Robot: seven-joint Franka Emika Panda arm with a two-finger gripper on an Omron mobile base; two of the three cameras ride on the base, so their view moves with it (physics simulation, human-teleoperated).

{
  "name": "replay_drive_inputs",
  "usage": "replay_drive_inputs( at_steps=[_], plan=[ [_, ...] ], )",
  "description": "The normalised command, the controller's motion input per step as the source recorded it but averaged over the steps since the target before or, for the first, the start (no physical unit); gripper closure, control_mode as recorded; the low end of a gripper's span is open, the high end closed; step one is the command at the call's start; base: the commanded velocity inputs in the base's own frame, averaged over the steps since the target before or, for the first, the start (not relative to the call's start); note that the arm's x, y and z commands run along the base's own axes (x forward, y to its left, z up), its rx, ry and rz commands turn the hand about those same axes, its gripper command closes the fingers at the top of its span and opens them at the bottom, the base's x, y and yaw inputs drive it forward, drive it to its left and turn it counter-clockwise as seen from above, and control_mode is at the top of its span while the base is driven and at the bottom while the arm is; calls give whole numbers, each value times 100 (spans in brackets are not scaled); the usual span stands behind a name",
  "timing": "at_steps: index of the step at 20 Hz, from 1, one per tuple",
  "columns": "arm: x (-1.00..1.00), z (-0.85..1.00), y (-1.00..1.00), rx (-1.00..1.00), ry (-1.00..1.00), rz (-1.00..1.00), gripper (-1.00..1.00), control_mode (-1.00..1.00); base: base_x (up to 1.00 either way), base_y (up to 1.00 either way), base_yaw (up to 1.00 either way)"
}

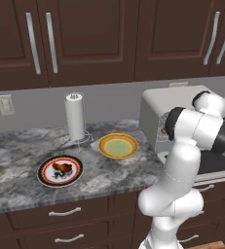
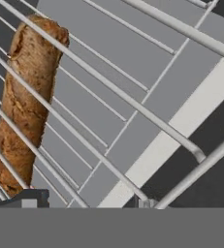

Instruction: Open the toaster oven door. Place the baguette on the bottom rack in the toaster oven and place the chicken drumstick on the top rack.

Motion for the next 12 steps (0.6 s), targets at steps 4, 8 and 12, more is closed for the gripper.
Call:
replay_drive_inputs(
  at_steps=[4,8,12],
  plan=[
    [-75,-77,-7,-1,8,2,100,-100,0,0,0],
    [-74,-77,-6,-2,11,0,100,-100,0,0,0],
    [-75,-75,-6,-3,12,0,100,-100,0,0,0]
  ],
)
